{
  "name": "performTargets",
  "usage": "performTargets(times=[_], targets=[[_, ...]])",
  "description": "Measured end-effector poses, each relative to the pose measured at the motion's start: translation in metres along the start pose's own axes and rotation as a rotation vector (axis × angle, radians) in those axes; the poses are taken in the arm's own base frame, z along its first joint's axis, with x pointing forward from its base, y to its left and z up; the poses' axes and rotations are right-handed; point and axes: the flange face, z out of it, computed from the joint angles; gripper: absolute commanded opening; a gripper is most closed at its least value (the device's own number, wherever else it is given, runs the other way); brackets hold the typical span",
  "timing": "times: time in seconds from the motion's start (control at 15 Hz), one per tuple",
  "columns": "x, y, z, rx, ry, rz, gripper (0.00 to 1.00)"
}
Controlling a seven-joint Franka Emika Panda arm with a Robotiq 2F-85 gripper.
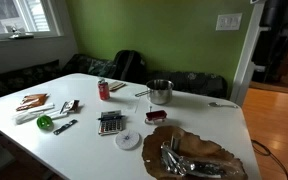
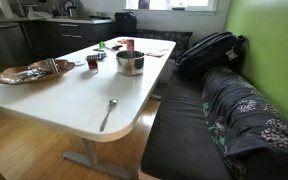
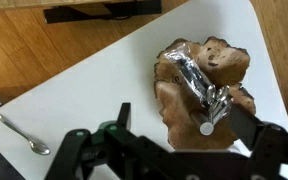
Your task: Remove the small metal container from the wooden plate and put it in the red toy cart
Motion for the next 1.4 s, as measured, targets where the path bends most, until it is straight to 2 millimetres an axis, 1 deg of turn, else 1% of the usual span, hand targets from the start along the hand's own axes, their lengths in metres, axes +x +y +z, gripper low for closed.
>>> performTargets(times=[0.2, 0.27, 0.4, 0.53, 0.6, 0.67, 1.0, 1.13, 1.27, 1.33, 1.4], targets=[[0.000, 0.000, 0.001, 0.000, -0.002, -0.013, 1.00], [-0.001, -0.003, 0.005, -0.004, -0.007, -0.042, 1.00], [-0.004, -0.014, 0.021, -0.063, -0.012, -0.104, 1.00], [-0.002, -0.029, 0.039, -0.119, 0.026, -0.154, 1.00], [0.000, -0.035, 0.045, -0.132, 0.047, -0.168, 1.00], [0.001, -0.038, 0.049, -0.134, 0.044, -0.173, 1.00], [0.004, -0.036, 0.046, -0.123, 0.046, -0.163, 1.00], [0.013, -0.032, 0.047, -0.125, 0.086, -0.107, 1.00], [0.030, -0.022, 0.062, -0.105, 0.126, -0.061, 1.00], [0.038, -0.021, 0.069, -0.092, 0.142, -0.061, 1.00], [0.048, -0.026, 0.077, -0.088, 0.154, -0.077, 1.00]])
